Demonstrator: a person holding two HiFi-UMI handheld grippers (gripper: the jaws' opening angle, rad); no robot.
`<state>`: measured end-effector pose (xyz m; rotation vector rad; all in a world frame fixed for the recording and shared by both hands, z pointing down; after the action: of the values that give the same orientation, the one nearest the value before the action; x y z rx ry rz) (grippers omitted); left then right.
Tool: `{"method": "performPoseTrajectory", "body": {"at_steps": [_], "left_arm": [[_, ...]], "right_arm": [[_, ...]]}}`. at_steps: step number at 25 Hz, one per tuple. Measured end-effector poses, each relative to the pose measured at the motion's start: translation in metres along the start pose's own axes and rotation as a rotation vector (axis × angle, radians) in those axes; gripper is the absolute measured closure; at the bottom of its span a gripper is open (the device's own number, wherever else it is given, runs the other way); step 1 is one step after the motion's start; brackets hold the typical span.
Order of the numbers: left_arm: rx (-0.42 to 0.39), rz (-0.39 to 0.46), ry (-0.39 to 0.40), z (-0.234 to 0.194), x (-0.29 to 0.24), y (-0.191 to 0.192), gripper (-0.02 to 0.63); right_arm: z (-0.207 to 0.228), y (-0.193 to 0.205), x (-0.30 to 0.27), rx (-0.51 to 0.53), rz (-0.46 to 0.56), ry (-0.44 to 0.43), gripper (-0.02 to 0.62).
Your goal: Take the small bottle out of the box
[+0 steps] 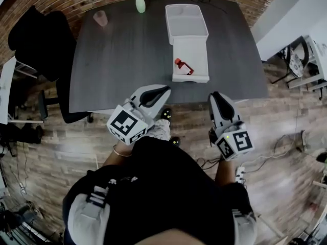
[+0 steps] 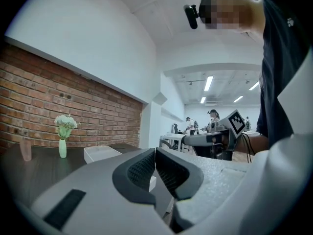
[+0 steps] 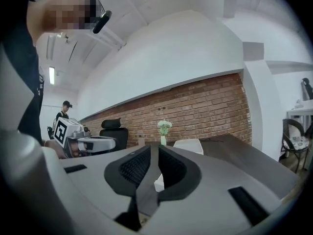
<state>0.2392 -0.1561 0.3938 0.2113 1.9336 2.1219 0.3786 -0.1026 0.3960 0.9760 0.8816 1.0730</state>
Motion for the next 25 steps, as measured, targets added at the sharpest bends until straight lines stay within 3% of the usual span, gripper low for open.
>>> {"method": "performPoseTrajectory", "body": {"at_steps": [7,13,18,25], "left_arm": [[0.01,0.029,-0.014,-0.036,-0.024,0.0,0.603],[0.032,0.006,-0.046,-0.063,-0.038,0.01,0.603],[0.08,-0.024,-0.088,-0.088,-0.042,0.029,0.603],[0.088,-0.015,-0.111,-0.116,-0.05,0.045,0.603]], "right_arm": [[0.016,0.001,-0.043,0.044,-0.108,-0.013,0.534],[0.035,0.013,-0.082,0.088,-0.244,-0.03,0.515],[0.044,0.039,-0.126,0.167,-0.395,-0.078,0.493],[0.067,0.081,-0.173,0.226,-0.577,-0.072,0.456]]}}
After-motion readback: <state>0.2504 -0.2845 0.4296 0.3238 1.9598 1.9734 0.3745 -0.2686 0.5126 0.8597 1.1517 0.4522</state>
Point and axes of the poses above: the fingertips, and each gripper's own axes: x backward along the fingers, z to its right, y out of its underside, the point moved 1 cm from there along x, backward along the fingers, and after that the axes turned 10 degrees about -x, right-handed, at the moved point
